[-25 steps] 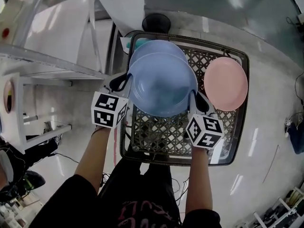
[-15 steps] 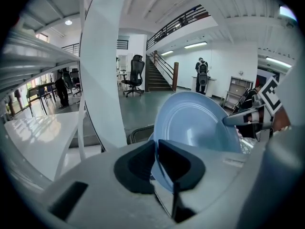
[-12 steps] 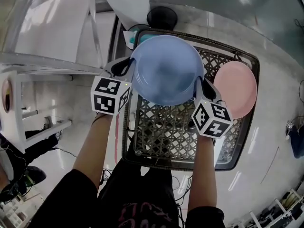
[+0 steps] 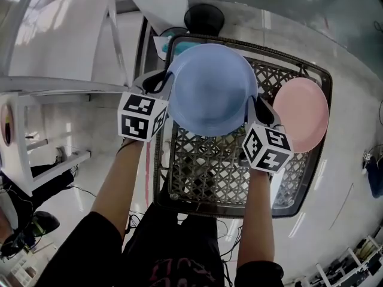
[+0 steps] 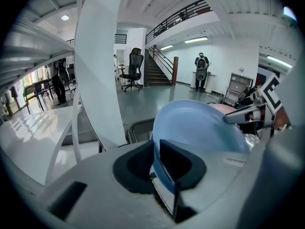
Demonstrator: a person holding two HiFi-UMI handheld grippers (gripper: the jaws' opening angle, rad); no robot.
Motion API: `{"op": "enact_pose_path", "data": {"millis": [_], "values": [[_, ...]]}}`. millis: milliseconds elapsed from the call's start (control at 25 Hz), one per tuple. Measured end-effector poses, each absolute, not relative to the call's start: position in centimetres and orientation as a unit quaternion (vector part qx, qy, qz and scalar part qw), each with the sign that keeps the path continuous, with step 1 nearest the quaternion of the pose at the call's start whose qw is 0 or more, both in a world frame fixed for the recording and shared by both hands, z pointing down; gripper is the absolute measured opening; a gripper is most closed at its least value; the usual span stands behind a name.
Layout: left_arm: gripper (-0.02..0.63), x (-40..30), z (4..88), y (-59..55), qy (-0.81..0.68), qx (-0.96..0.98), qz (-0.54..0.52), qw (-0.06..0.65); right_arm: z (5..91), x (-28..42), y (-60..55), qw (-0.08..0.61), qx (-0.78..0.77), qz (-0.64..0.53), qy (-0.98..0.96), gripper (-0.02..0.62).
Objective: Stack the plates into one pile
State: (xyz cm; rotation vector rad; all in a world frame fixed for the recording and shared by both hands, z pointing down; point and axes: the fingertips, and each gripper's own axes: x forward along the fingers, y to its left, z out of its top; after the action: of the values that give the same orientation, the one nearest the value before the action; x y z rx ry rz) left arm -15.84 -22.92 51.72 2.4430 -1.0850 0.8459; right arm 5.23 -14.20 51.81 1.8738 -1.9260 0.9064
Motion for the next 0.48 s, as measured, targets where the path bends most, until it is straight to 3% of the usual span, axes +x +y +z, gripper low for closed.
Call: {"op": "enact_pose_path", "data": {"millis": [200,480], "values": [[0.063,-16.3,52.2,-23.0,-0.387,0.855,0.309,0.156,51.7,5.9,-14.0,0.152,0.662,0.309,-0.666,0.087],[0.072,-16.1,51.2,-22.4,-0.383,0.863,0.294,0.145,51.2,6.4,-12.2,0.154,0.671,0.311,-0.655,0.087]]}}
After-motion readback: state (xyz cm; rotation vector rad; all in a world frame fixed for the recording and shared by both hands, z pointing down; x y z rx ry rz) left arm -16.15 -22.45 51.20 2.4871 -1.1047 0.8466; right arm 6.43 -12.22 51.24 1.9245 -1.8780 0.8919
